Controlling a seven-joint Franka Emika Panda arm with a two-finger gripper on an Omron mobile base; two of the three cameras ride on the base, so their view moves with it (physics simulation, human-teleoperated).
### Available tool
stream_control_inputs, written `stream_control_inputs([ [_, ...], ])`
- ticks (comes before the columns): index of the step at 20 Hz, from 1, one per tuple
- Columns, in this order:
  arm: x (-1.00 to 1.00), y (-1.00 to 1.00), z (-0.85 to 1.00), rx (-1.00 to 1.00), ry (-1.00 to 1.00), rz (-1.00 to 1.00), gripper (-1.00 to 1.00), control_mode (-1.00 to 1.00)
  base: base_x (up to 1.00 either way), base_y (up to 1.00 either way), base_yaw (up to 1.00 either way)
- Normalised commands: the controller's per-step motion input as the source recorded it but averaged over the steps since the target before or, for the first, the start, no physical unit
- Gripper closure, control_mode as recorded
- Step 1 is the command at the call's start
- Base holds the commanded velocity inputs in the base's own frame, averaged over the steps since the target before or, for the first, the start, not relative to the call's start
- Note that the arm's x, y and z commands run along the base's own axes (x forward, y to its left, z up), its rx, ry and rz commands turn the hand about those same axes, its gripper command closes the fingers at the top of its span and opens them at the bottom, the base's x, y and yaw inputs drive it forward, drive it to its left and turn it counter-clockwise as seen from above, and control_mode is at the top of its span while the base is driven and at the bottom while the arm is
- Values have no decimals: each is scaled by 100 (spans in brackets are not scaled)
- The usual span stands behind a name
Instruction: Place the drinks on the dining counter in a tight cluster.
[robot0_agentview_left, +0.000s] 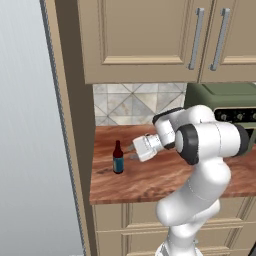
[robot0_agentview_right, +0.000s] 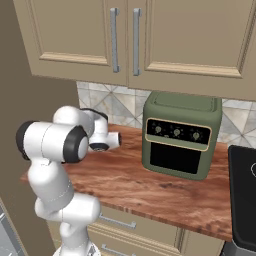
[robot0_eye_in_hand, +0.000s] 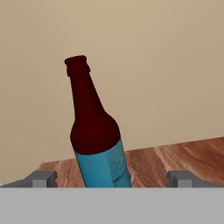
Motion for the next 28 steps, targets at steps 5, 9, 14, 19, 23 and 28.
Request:
stream_control_inputs([
  [5,0,17,-16,3,0,0,-100,-100,0,0,0],
  [9,0,13,-16,2,0,0,-100,-100,0,0,0],
  [14,0,14,-9,2,0,0,-100,-100,0,0,0],
  [19,0,8,-2,2,0,0,-100,-100,0,0,0],
  [23,1,5,0,1,0,0,-100,-100,0,0,0],
  [28,1,10,0,1,0,0,-100,-100,0,0,0],
])
